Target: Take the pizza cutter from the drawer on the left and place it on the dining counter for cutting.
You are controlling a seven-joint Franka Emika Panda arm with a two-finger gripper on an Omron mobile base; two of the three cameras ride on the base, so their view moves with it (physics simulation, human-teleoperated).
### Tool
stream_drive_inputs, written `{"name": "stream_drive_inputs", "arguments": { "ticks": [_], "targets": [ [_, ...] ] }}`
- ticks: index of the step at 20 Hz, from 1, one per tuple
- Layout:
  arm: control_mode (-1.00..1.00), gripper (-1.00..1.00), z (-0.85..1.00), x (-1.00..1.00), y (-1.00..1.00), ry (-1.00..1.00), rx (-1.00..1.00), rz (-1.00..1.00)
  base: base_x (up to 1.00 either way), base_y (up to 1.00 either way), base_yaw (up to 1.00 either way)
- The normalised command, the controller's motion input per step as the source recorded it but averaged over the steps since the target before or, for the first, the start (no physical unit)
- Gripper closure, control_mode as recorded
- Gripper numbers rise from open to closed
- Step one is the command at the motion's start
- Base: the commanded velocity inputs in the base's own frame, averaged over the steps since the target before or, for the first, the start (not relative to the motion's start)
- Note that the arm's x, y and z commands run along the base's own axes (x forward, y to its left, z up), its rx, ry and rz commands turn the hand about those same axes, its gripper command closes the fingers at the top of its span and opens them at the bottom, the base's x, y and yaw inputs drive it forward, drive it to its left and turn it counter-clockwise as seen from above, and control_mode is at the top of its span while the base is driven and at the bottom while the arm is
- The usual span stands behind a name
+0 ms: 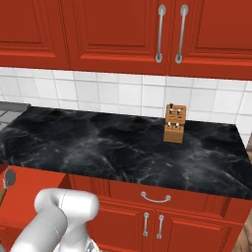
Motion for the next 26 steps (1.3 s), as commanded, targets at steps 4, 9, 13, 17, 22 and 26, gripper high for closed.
{"name": "stream_drive_inputs", "arguments": {
  "ticks": [4,9,13,17,22,26],
  "targets": [
    [-1.00,1.00,0.00,-0.63,0.03,0.12,0.00,0.00,0.00,0.00,0.00],
    [-1.00,1.00,0.00,-0.59,0.00,0.11,0.00,0.00,0.00,0.00,0.00],
    [-1.00,1.00,0.00,-0.52,0.00,0.11,0.00,0.00,0.00,0.00,0.00],
    [-1.00,1.00,0.00,-0.49,0.00,0.11,0.00,0.00,0.00,0.00,0.00],
    [-1.00,1.00,0.00,-0.51,0.00,0.10,0.00,0.00,0.00,0.00,0.00],
    [-1.00,-1.00,0.00,-0.36,0.00,0.07,0.00,0.00,0.00,0.00,0.00]
  ]
}}
